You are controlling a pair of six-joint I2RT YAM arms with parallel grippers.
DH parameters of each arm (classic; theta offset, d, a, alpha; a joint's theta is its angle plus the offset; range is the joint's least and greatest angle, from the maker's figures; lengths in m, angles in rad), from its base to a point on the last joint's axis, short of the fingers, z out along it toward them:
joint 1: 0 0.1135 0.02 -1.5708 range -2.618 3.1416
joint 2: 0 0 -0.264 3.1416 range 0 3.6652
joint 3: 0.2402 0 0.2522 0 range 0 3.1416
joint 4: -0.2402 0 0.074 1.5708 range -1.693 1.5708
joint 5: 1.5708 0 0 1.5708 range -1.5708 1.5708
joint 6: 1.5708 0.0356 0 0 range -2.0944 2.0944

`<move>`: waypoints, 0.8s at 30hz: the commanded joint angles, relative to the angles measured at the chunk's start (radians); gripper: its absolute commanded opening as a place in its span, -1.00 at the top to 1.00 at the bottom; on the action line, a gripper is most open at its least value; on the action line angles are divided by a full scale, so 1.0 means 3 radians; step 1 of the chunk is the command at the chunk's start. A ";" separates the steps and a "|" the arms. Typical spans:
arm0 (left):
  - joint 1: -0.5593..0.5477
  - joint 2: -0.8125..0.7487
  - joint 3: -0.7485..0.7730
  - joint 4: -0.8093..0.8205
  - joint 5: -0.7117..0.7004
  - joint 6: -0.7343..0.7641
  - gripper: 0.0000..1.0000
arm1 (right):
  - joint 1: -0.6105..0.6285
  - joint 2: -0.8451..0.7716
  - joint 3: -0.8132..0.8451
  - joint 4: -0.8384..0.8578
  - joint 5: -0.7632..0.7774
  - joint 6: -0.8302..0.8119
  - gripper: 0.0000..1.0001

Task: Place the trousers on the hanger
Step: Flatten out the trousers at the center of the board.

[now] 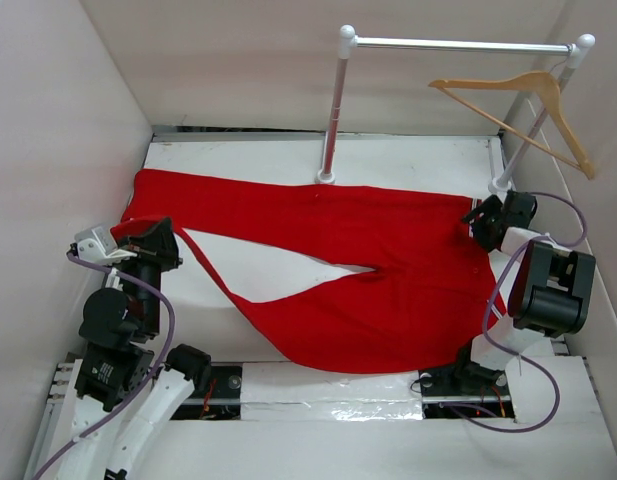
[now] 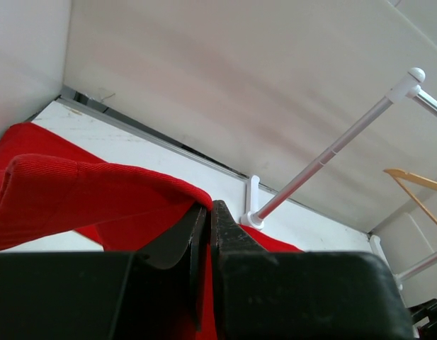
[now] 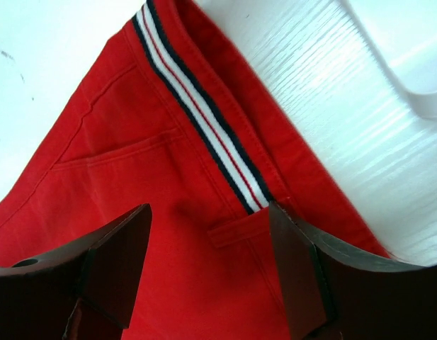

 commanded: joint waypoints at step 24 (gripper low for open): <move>0.0008 -0.0271 0.0046 0.0255 0.0031 0.0026 1.00 | 0.0091 0.0929 0.1563 -0.1595 -0.0021 -0.0843 0.93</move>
